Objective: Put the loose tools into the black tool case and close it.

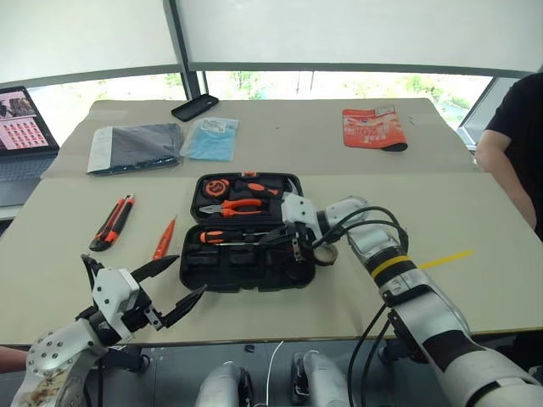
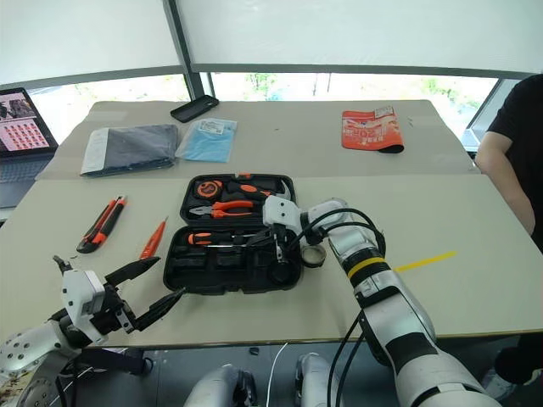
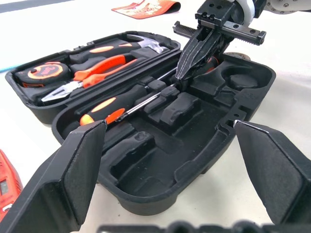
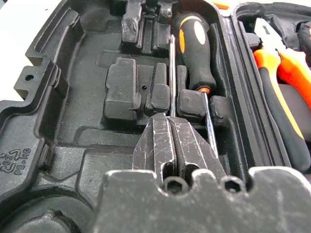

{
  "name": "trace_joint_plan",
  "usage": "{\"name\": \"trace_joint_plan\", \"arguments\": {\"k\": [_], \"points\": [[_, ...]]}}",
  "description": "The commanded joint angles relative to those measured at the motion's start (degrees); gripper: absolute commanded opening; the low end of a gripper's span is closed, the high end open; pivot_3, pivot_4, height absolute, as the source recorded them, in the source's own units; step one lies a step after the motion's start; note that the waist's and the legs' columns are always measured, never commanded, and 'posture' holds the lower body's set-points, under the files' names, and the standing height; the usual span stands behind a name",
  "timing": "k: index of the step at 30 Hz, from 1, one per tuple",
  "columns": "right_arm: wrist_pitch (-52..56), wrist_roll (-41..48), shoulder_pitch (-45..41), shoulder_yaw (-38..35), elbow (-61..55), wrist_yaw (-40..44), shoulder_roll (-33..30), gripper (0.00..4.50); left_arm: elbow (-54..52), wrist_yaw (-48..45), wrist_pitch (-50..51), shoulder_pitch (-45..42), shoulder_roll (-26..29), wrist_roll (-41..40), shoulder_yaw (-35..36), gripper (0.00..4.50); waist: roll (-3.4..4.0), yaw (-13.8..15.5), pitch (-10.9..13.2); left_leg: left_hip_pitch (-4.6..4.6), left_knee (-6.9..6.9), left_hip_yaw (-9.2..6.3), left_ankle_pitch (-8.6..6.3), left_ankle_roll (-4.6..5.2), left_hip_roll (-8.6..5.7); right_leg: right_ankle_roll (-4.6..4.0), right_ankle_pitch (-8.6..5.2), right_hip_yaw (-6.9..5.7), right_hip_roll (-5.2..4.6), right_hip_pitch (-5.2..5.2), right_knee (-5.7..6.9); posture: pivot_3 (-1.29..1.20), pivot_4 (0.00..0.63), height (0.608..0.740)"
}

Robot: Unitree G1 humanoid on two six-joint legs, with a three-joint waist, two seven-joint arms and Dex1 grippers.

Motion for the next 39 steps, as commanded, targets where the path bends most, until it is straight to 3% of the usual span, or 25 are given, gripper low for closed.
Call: {"name": "trace_joint_plan", "arguments": {"k": [1,3,6,10,17,21,25,31,36,39], "points": [[1.2,6.5,1.6,-4.7,-5.1,3.1,-0.4,0.03,-2.4,1.4,-0.6,1.0,-0.7,-0.8,2.5,4.5,0.01,0.1,0.0,-0.03,0.0,-0.01,0.01,-0.03,0.02,-0.08,0.03,0.01,0.06,-0.02,-0.01,0.0,0.15,0.74],[4.5,12.1,3.3,-8.6,-11.0,5.2,-2.1,0.03,-2.1,2.4,-0.1,1.9,-1.6,-2.6,4.5,4.5,0.01,0.2,0.0,-0.19,-0.01,-0.03,0.02,-0.04,0.04,-0.24,0.03,0.01,0.11,-0.13,-0.05,0.0,0.15,0.74],[6.7,15.6,8.5,-12.2,-20.5,6.1,-7.4,0.73,-0.5,5.5,1.0,3.6,-3.8,-5.2,9.5,4.5,0.04,0.7,0.0,-0.35,0.0,-0.04,-0.02,0.0,0.04,-0.42,0.03,0.01,0.12,-0.2,-0.12,0.0,0.15,0.74],[3.7,19.1,18.5,-20.3,-29.4,-0.1,-10.7,2.11,2.1,11.9,1.6,7.4,-7.8,-5.2,16.3,4.5,0.0,1.5,0.0,-0.32,0.03,-0.03,-0.32,0.25,0.03,-0.42,0.0,0.01,0.09,-0.11,-0.38,0.0,0.15,0.74],[-3.5,22.5,30.8,-25.4,-33.3,1.4,-13.8,4.46,4.3,20.9,4.7,11.3,-12.6,-6.5,23.7,4.5,-0.11,1.6,0.1,-0.34,0.08,0.03,-0.53,0.38,-0.02,-0.31,-0.05,0.02,0.14,-0.07,-0.51,0.0,0.15,0.74],[-4.0,23.2,35.7,-25.9,-35.6,1.5,-15.3,4.49,1.6,19.2,7.3,14.8,-12.6,-7.4,22.6,4.5,-0.17,1.6,0.1,-0.29,0.08,0.01,-0.56,0.32,0.0,-0.31,-0.07,0.03,0.16,-0.07,-0.5,0.0,0.15,0.74],[-2.7,24.2,36.4,-25.3,-38.1,-1.1,-14.3,4.49,-1.0,20.0,9.9,12.6,-11.0,-8.9,21.1,4.5,-0.21,1.7,0.2,-0.28,0.08,-0.03,-0.56,0.27,0.02,-0.55,-0.22,0.03,0.17,-0.08,-0.49,0.0,0.15,0.74],[2.9,26.5,33.2,-23.7,-42.6,-3.6,-13.9,4.49,-6.0,31.4,26.7,2.4,-2.8,-7.9,16.0,4.5,-0.23,2.2,0.2,-0.26,0.09,-0.08,-0.47,0.14,0.04,-0.47,-0.17,0.05,0.21,-0.07,-0.35,0.0,0.15,0.74],[4.0,26.9,31.8,-22.9,-43.8,-5.0,-13.5,4.49,-6.0,40.4,40.4,-10.1,-1.3,-11.9,11.8,4.5,-0.25,2.6,0.1,-0.26,0.07,-0.06,-0.42,0.11,0.04,-0.33,-0.05,0.09,0.36,-0.06,-0.32,0.0,0.15,0.74],[4.6,26.9,31.2,-22.1,-44.8,-5.8,-13.0,4.49,-1.6,42.8,45.4,-18.2,-0.3,-9.8,7.8,4.5,-0.25,2.8,0.2,-0.28,0.07,-0.02,-0.02,0.03,-0.01,-0.37,-0.05,0.11,0.47,-0.07,-0.32,0.0,0.15,0.74]]}}
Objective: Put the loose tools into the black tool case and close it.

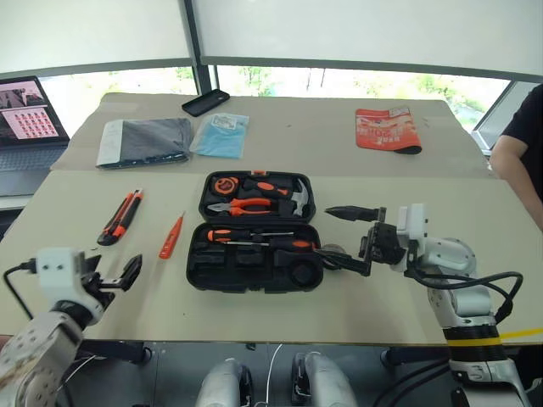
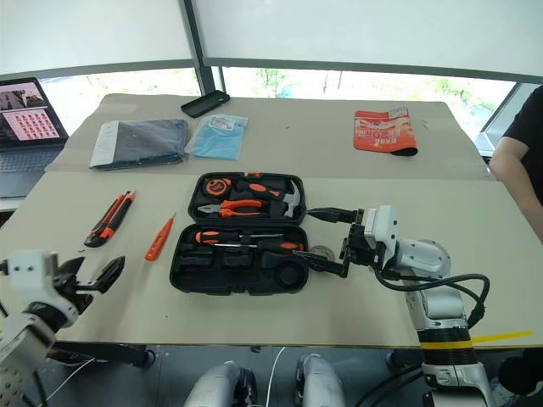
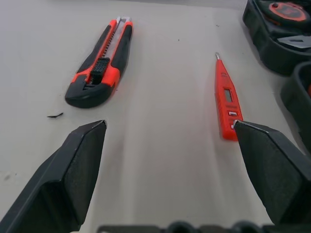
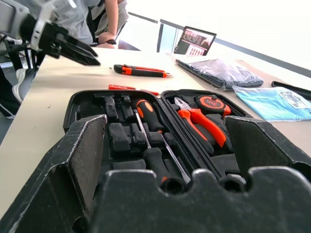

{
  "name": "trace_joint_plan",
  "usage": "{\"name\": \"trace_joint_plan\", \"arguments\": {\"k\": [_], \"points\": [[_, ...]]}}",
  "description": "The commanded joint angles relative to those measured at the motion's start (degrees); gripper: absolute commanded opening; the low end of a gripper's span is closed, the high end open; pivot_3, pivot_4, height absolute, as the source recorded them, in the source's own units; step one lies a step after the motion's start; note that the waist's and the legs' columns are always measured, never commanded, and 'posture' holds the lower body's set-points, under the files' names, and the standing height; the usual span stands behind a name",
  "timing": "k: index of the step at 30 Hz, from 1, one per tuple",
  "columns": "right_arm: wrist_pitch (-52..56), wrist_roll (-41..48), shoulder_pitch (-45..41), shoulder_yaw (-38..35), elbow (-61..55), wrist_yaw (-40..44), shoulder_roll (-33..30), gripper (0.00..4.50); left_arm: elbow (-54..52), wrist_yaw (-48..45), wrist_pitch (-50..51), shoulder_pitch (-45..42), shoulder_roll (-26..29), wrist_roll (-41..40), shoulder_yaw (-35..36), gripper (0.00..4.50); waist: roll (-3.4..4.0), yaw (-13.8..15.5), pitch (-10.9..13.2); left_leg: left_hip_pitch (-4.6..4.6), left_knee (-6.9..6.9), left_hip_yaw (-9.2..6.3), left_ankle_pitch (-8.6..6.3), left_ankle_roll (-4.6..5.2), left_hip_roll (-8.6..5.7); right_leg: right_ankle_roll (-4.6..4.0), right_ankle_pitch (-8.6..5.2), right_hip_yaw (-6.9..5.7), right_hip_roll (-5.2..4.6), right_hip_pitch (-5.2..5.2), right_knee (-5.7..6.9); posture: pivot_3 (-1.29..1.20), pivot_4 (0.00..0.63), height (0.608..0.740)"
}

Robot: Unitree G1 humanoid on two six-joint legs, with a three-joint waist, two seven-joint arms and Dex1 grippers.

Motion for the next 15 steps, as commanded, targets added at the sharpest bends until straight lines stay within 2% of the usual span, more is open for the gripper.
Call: {"name": "trace_joint_plan", "arguments": {"k": [1,4,8,14,15], "points": [[1.2,1.8,-1.6,0.3,-3.6,-1.5,0.7,4.49,4.8,2.8,5.6,-9.5,1.4,1.6,-4.6,4.5,0.0,0.1,0.0,0.0,0.0,0.01,0.0,-0.03,-0.01,0.0,0.0,-0.01,0.02,0.0,-0.01,0.0,0.15,0.74],[3.5,2.2,-2.4,0.5,-4.9,-3.1,0.9,4.49,9.1,2.3,9.0,-15.6,1.8,2.6,-8.5,4.5,-0.03,0.2,0.0,-0.01,0.0,0.02,0.0,-0.21,-0.07,0.0,0.0,-0.05,0.07,0.01,0.02,0.0,0.15,0.74],[5.0,2.9,-2.4,0.6,-6.7,-3.8,0.9,4.49,11.2,1.5,10.2,-17.8,1.0,3.7,-10.2,4.5,-0.04,-0.4,0.0,0.03,-0.02,0.07,-0.01,-0.23,-0.07,0.01,0.01,0.08,0.01,0.0,0.02,0.0,0.15,0.74],[7.3,4.2,-1.7,1.2,-9.8,-5.3,0.9,4.49,16.5,1.0,10.0,-20.3,0.0,9.5,-16.6,4.5,-0.03,0.3,0.0,0.1,-0.03,0.05,-0.05,-0.54,-0.08,-0.02,0.0,0.02,0.0,0.03,0.1,0.0,0.15,0.74],[7.3,4.3,-1.8,1.1,-10.1,-5.3,0.8,4.5,16.7,1.0,10.3,-20.5,-0.4,9.7,-16.6,4.24,-0.03,0.3,0.0,0.13,-0.03,0.04,-0.04,-0.58,-0.08,-0.02,0.0,0.02,-0.01,0.04,0.12,0.0,0.15,0.74]]}}
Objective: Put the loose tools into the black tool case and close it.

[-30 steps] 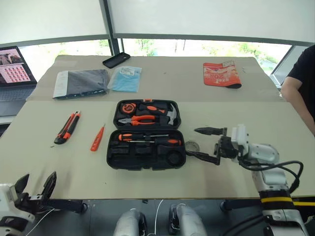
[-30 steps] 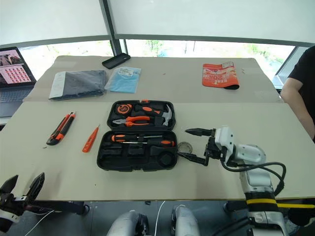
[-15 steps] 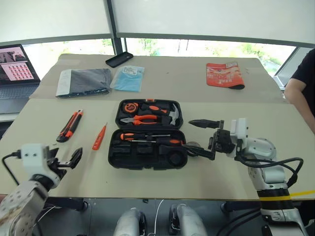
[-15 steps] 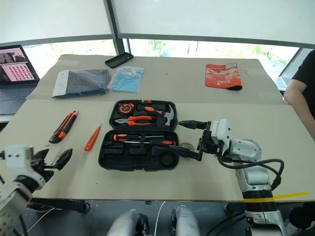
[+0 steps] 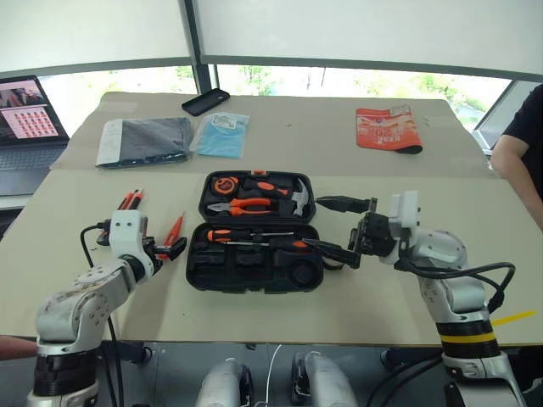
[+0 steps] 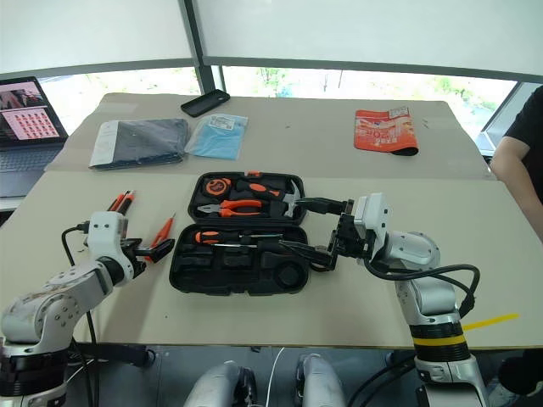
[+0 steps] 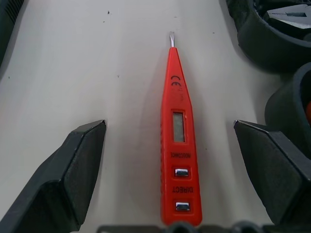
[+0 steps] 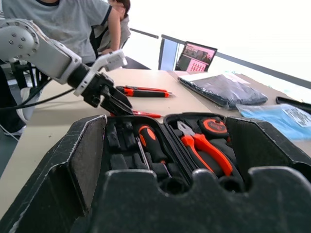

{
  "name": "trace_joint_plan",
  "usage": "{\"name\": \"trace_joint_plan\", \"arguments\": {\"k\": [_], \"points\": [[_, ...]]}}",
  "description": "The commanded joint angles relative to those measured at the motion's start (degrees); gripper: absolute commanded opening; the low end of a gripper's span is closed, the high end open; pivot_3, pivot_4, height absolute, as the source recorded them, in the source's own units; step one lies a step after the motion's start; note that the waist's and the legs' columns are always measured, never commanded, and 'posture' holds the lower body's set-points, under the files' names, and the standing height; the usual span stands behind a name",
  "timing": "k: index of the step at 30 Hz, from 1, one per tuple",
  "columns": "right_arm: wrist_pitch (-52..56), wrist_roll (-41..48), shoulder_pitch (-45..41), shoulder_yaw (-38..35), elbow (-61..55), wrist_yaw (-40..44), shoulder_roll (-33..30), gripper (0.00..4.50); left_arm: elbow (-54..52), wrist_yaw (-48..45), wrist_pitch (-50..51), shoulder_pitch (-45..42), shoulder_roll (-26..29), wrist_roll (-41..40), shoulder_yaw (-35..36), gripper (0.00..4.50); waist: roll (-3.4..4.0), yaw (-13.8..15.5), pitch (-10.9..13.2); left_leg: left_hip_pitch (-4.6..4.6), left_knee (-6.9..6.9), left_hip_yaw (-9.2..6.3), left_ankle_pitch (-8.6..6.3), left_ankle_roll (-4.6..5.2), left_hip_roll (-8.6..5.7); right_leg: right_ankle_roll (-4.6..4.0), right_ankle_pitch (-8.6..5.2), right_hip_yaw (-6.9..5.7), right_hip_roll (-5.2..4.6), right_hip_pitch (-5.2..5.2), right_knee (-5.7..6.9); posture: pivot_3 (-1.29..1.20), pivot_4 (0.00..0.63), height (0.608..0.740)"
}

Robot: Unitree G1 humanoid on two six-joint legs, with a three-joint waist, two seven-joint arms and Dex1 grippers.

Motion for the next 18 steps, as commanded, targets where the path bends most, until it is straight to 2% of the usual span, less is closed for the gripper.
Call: {"name": "trace_joint_plan", "arguments": {"k": [1,3,6,8,9,11,14,16,18], "points": [[0.8,2.1,-0.5,-0.8,-3.2,-0.5,-0.3,4.5,2.2,-0.2,1.1,-0.3,-1.4,2.2,-1.4,3.94,0.0,0.1,0.0,0.05,0.01,0.0,0.0,0.0,0.0,0.01,0.0,0.01,-0.04,0.04,0.04,0.0,0.15,0.74],[0.8,2.1,-0.9,-0.8,-3.2,-0.2,-0.3,4.5,2.4,-0.7,1.2,-0.2,-2.1,2.6,-1.5,3.44,0.0,0.0,0.0,0.09,0.02,0.0,-0.03,0.06,0.0,0.03,0.01,0.04,-0.2,0.06,0.07,0.0,0.15,0.74],[0.5,2.0,-1.2,-0.6,-3.0,0.4,-0.4,4.5,2.0,-1.0,0.6,0.9,-2.8,3.9,-1.4,2.3,0.01,0.1,0.0,0.13,0.01,-0.02,-0.17,0.32,0.0,0.03,0.02,0.03,-0.24,0.06,0.12,0.0,0.15,0.74],[0.3,2.0,-1.3,-0.5,-2.9,0.6,-0.4,4.5,1.5,-1.2,0.6,1.9,-3.0,4.3,-0.7,1.68,0.04,0.0,0.0,0.12,0.0,-0.03,-0.14,0.28,0.0,0.02,0.02,0.03,-0.23,0.06,0.12,0.0,0.15,0.74],[0.3,2.0,-1.3,-0.5,-2.8,0.8,-0.5,4.5,1.3,-1.2,0.4,2.2,-3.1,4.4,-0.2,1.19,0.04,0.0,0.0,0.12,0.0,-0.03,0.02,0.0,0.0,0.01,0.01,0.03,-0.23,0.06,0.12,0.0,0.15,0.74],[0.1,2.0,-1.2,-0.4,-2.7,1.0,-0.6,4.5,0.9,-1.5,0.1,2.7,-3.2,4.6,0.8,0.52,0.04,0.0,0.0,0.1,0.01,-0.02,0.02,0.01,0.0,0.01,0.01,0.04,-0.24,0.06,0.1,0.0,0.15,0.74],[-0.1,1.6,-0.6,-0.3,-2.6,1.7,-1.1,4.5,0.1,-2.4,-0.2,2.8,-5.7,0.4,7.3,0.48,0.04,-0.1,0.0,0.07,0.02,-0.01,0.0,0.05,-0.03,0.02,0.02,0.04,-0.27,0.06,0.06,0.0,0.15,0.74],[0.0,1.7,-0.1,-0.6,-2.9,1.8,-1.6,4.5,-1.4,-5.6,-4.4,3.3,-5.1,-0.6,10.2,0.48,0.02,-0.1,0.0,0.04,0.02,-0.01,-0.01,0.06,-0.03,0.02,0.02,0.03,-0.28,0.05,0.04,0.0,0.15,0.74],[0.5,1.9,0.5,-1.3,-3.5,1.9,-2.7,4.5,-3.2,-12.6,-10.4,3.8,-3.0,-2.3,12.8,0.48,-0.05,-0.1,0.0,0.0,0.02,-0.01,-0.01,0.06,-0.02,0.01,0.02,0.0,-0.26,0.01,0.02,0.0,0.15,0.74]]}}
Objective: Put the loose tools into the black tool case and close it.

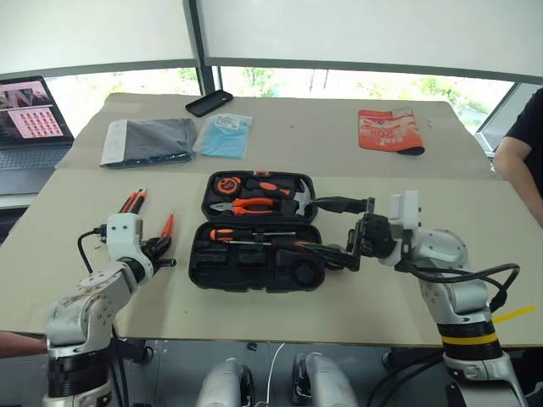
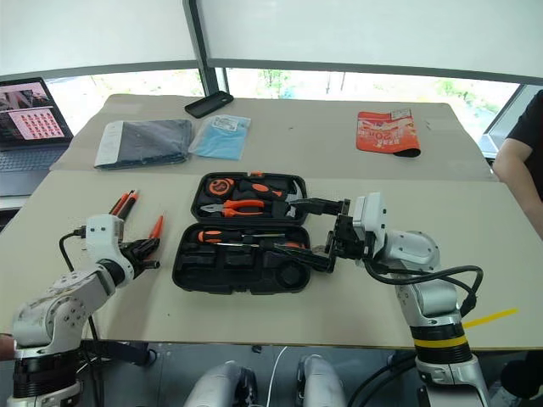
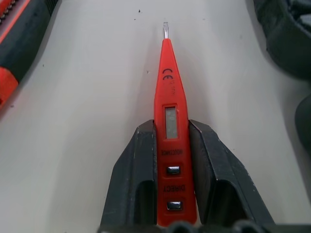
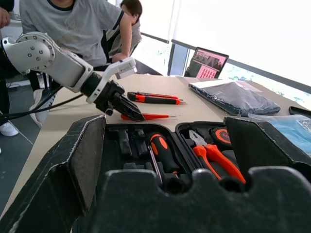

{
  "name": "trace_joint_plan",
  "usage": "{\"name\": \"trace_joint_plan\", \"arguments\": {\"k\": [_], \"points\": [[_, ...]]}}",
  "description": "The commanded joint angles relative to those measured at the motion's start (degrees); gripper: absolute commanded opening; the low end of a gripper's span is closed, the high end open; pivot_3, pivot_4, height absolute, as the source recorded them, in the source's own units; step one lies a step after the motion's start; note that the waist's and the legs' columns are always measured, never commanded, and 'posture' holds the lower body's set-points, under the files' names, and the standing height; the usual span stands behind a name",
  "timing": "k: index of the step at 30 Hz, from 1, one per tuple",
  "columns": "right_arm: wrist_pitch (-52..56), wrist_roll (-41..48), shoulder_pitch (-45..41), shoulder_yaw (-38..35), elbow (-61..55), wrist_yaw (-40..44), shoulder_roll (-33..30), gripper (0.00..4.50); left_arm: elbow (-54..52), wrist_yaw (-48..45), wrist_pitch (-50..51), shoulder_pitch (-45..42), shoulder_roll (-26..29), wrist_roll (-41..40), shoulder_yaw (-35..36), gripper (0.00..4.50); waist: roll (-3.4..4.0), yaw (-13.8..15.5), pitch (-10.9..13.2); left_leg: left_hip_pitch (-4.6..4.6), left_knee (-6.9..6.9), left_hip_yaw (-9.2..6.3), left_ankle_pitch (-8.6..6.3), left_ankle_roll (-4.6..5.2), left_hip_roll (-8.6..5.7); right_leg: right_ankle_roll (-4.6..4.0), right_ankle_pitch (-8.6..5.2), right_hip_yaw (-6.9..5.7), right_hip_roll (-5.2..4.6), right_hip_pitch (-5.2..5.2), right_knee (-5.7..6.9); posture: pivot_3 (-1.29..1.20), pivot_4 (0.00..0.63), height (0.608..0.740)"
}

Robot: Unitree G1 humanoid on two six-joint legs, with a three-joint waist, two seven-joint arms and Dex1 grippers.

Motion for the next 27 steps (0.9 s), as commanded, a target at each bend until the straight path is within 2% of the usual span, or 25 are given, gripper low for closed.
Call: {"name": "trace_joint_plan", "arguments": {"k": [1,4,6,9,11,16,19,23,27], "points": [[0.3,1.2,0.9,-2.0,-2.8,0.3,-2.4,4.5,-4.5,-13.7,-11.4,0.4,4.1,-4.2,5.4,0.48,-0.12,0.0,0.1,-0.06,0.0,-0.01,0.01,-0.02,0.01,-0.01,0.0,-0.03,0.04,-0.05,-0.01,0.0,0.15,0.74],[2.2,2.3,2.1,-3.0,-3.9,0.1,-4.6,4.5,-7.1,-30.7,-18.8,3.0,9.9,-6.3,3.9,0.48,-0.21,0.0,0.1,-0.18,0.02,-0.04,0.05,-0.1,0.05,-0.04,-0.01,-0.11,0.08,-0.15,-0.03,0.0,0.15,0.74],[4.2,3.5,3.1,-3.9,-4.6,-0.1,-6.3,4.5,-7.0,-42.0,-25.7,4.7,16.1,-2.4,-1.2,0.48,-0.15,0.1,0.1,-0.17,0.0,-0.02,0.02,-0.09,0.04,-0.05,-0.02,-0.1,0.03,-0.14,-0.06,0.0,0.15,0.74],[5.8,3.9,3.6,-4.2,-5.2,0.1,-8.1,4.5,-3.7,-50.9,-32.1,3.5,22.0,2.5,-7.8,0.48,-0.05,0.2,0.1,-0.17,0.0,0.0,-0.06,0.03,-0.01,-0.05,-0.03,-0.1,-0.02,-0.13,-0.11,0.0,0.15,0.74],[6.6,4.1,3.5,-4.0,-5.6,0.1,-8.7,4.5,0.5,-54.6,-35.7,-2.1,22.7,6.0,-13.8,0.48,-0.05,0.2,0.1,-0.17,0.0,-0.01,-0.27,0.41,0.0,-0.05,-0.04,-0.09,-0.01,-0.13,-0.13,0.0,0.15,0.74],[7.8,3.9,2.8,-2.1,-6.7,0.7,-9.3,4.5,12.5,-61.4,-44.8,-16.2,21.8,17.0,-26.9,0.48,-0.07,0.7,0.1,-0.23,0.04,-0.03,-0.25,0.43,0.01,-0.02,-0.02,-0.18,0.35,-0.13,-0.11,0.0,0.15,0.74],[8.4,3.7,2.9,-1.6,-7.3,1.0,-9.7,4.5,17.1,-62.9,-47.9,-21.1,20.2,20.4,-30.6,0.48,-0.07,0.0,0.1,-0.23,0.04,-0.01,-0.01,0.97,0.01,-0.03,-0.02,-0.09,0.4,-0.12,-0.12,0.0,0.15,0.74],[8.7,3.1,3.3,-1.1,-7.5,1.3,-10.5,4.5,21.3,-65.2,-49.7,-24.9,20.7,26.1,-35.5,0.48,-0.08,-0.1,0.1,-0.28,0.07,0.08,0.1,0.75,0.0,-0.02,-0.04,-0.11,0.45,-0.14,-0.15,0.0,0.15,0.74],[8.9,3.0,3.4,-0.8,-7.8,0.8,-10.6,4.5,23.0,-67.2,-48.9,-26.6,20.4,26.9,-36.7,0.48,-0.08,0.0,0.1,-0.31,0.12,0.14,0.04,0.85,-0.03,0.09,-0.1,-0.13,0.41,-0.14,-0.19,0.0,0.15,0.74]]}}
